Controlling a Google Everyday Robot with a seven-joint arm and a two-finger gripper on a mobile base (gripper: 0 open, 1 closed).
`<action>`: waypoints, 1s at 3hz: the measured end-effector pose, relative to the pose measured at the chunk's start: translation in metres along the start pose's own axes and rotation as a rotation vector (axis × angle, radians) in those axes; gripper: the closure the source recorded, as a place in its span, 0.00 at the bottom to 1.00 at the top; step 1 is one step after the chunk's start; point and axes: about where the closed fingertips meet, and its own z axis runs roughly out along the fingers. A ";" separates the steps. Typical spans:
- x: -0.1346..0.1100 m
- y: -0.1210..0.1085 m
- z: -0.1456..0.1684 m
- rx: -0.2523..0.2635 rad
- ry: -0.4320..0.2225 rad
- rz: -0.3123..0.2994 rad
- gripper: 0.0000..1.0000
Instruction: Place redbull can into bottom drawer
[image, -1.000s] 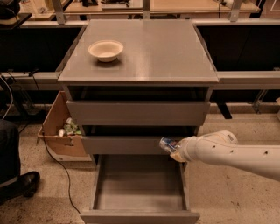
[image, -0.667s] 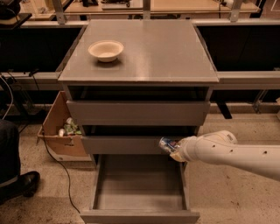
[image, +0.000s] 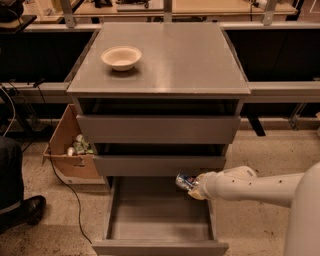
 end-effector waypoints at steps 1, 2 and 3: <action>0.028 0.021 0.040 -0.037 0.004 0.002 1.00; 0.055 0.041 0.076 -0.064 -0.001 0.023 1.00; 0.071 0.063 0.114 -0.097 -0.028 0.051 1.00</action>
Offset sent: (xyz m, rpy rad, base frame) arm -0.0361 0.0029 -0.1753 0.0726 0.0974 0.0037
